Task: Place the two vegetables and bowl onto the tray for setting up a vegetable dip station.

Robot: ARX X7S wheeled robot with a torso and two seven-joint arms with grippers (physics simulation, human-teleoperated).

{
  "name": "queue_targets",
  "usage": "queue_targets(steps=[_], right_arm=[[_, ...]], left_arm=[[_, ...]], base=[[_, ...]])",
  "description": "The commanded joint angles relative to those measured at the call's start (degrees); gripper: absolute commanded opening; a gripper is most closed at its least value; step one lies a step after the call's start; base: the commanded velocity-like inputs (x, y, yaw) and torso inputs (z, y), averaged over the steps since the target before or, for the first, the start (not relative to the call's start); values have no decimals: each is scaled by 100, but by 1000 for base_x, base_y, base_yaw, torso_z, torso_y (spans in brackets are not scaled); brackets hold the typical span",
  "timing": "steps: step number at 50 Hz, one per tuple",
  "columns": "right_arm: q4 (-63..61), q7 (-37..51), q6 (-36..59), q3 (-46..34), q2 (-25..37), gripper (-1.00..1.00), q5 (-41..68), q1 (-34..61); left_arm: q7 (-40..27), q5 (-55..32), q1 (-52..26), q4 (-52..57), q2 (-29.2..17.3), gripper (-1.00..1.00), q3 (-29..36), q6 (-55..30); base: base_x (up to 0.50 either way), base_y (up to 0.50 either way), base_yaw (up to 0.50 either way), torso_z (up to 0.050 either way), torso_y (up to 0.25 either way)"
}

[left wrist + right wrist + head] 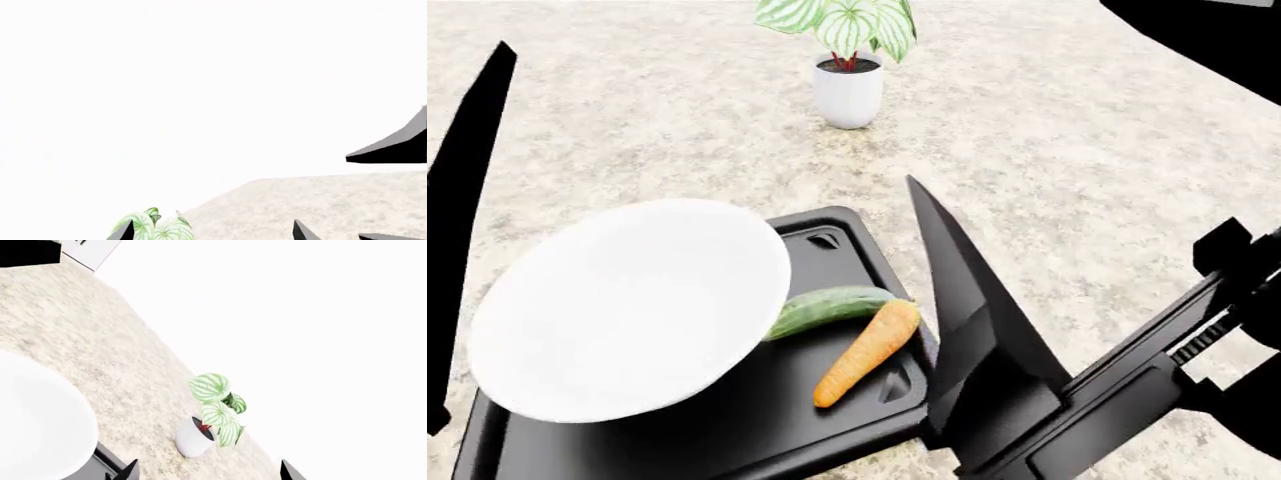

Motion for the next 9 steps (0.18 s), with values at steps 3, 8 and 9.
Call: queue_targets(steps=[3,8,9], right_arm=[[-560,500,-411,49,256,100,106,-145],[-543,794,-398,-304,256,100,50,-327],[-525,795,-398,-354,257,100,17,-403]], left_arm=[[-816,-151,1002,144,667,100,-1211,-110],[-956,103,1215,138,924,100,-1123,-215],[-951,172,1234,136,947,100,-1107,-255]], base=[[0,0,0,0,0],[0,0,0,0,0],[0,0,0,0,0]])
